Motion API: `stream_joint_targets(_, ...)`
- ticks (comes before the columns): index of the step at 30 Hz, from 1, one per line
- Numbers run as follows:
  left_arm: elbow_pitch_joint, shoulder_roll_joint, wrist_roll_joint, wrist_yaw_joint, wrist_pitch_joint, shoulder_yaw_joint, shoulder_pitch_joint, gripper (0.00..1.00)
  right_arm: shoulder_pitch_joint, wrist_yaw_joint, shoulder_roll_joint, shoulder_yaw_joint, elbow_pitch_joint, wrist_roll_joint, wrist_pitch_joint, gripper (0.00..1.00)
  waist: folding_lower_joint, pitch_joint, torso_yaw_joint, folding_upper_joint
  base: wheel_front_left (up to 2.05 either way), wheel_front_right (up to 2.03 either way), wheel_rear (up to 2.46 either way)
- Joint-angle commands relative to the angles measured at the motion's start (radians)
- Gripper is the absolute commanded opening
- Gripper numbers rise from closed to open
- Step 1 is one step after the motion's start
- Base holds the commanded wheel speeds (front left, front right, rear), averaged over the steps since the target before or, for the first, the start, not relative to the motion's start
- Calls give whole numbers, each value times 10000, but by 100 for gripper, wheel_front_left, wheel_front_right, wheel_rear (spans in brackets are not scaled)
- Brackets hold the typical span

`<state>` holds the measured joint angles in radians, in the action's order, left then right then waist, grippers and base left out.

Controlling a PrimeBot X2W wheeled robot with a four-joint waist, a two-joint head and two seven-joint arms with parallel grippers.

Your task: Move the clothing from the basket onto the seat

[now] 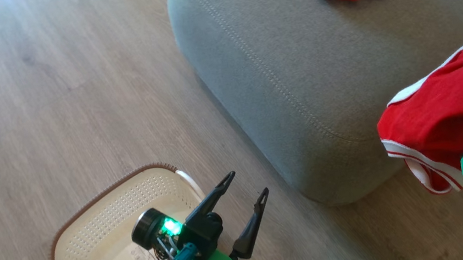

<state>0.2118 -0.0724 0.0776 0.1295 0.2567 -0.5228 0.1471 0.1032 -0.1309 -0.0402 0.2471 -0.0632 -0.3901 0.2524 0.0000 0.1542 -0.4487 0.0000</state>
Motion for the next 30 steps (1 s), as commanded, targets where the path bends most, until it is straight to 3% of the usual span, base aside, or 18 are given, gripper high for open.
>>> stream_joint_targets(1,-335,-34,-86,11,51,206,331,100,48,2,-100,-221,427,-55,94,0,0,18,-147,0,0,0,0)
stream_joint_targets(9,-376,-39,-70,11,51,21,408,100,181,2,-100,6,587,27,94,0,0,196,-1,0,0,0,0)
stream_joint_targets(14,-492,-327,-157,11,51,-183,597,100,760,2,-100,383,1046,451,94,0,0,753,208,0,0,0,0)
stream_joint_targets(24,-867,-1544,-249,11,51,-873,1139,100,3392,2,-100,1463,1500,777,94,0,0,2599,301,0,0,0,0)
stream_joint_targets(30,-1284,-2478,-281,11,51,-1235,1449,100,6091,2,-210,1999,649,523,94,0,0,3731,288,0,0,0,0)
